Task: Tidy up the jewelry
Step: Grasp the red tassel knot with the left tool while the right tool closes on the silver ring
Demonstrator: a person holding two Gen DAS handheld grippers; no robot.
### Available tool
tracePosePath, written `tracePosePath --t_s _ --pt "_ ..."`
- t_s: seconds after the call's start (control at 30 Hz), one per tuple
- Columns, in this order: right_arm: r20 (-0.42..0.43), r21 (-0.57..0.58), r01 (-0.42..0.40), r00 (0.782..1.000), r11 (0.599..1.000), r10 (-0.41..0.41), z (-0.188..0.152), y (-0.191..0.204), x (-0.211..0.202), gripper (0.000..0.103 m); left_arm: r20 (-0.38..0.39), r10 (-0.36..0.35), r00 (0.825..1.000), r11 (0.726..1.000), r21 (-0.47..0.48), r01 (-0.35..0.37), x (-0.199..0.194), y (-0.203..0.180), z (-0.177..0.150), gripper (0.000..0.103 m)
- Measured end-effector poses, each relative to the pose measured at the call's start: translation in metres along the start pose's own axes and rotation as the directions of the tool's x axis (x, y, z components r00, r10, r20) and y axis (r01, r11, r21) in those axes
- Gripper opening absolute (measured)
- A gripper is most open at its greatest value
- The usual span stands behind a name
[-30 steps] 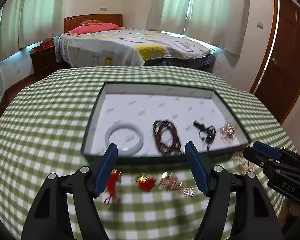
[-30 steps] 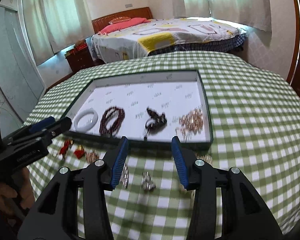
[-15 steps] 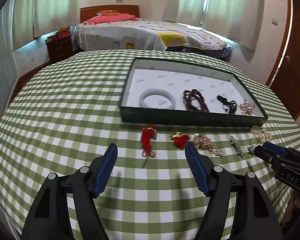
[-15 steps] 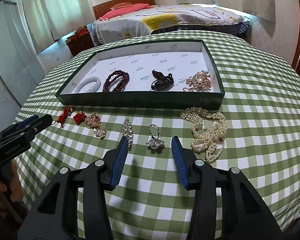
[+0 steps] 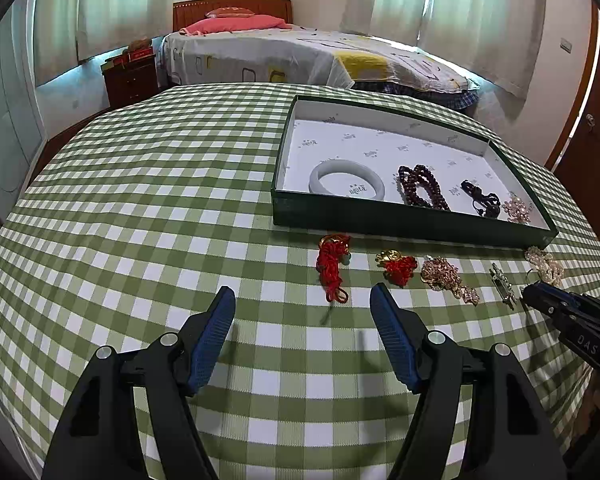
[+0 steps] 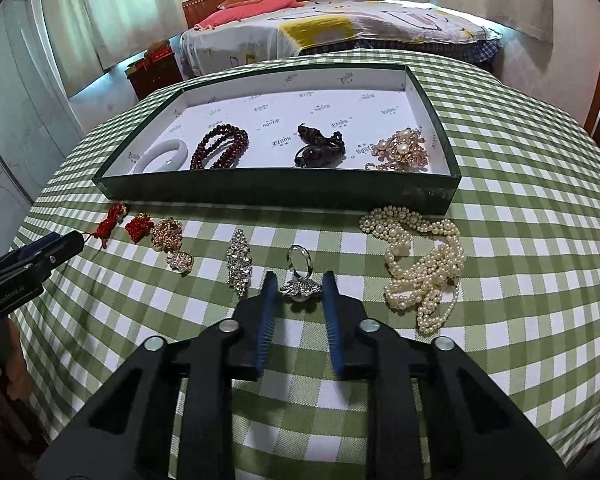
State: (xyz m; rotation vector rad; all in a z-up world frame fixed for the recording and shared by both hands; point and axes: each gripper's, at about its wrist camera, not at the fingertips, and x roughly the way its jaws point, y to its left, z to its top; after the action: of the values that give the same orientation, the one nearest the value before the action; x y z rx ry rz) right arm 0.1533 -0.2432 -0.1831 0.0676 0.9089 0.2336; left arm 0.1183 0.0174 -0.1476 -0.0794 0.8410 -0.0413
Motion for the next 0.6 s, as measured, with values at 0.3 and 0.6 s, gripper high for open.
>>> tracePosePath --t_s 0.3,0.6 --pt "0.007 0.001 -0.004 1.000 1.000 0.004 0.000 0.001 0.000 0.021 -0.020 -0.004 1.000 0.999 0.032 0.005 0.015 -0.007 0.007 0.067" --pt "0.004 0.006 -0.010 1.000 1.000 0.010 0.000 0.000 0.000 0.021 -0.043 0.000 0.999 0.997 0.075 0.003 0.029 -0.011 0.013 0.041"
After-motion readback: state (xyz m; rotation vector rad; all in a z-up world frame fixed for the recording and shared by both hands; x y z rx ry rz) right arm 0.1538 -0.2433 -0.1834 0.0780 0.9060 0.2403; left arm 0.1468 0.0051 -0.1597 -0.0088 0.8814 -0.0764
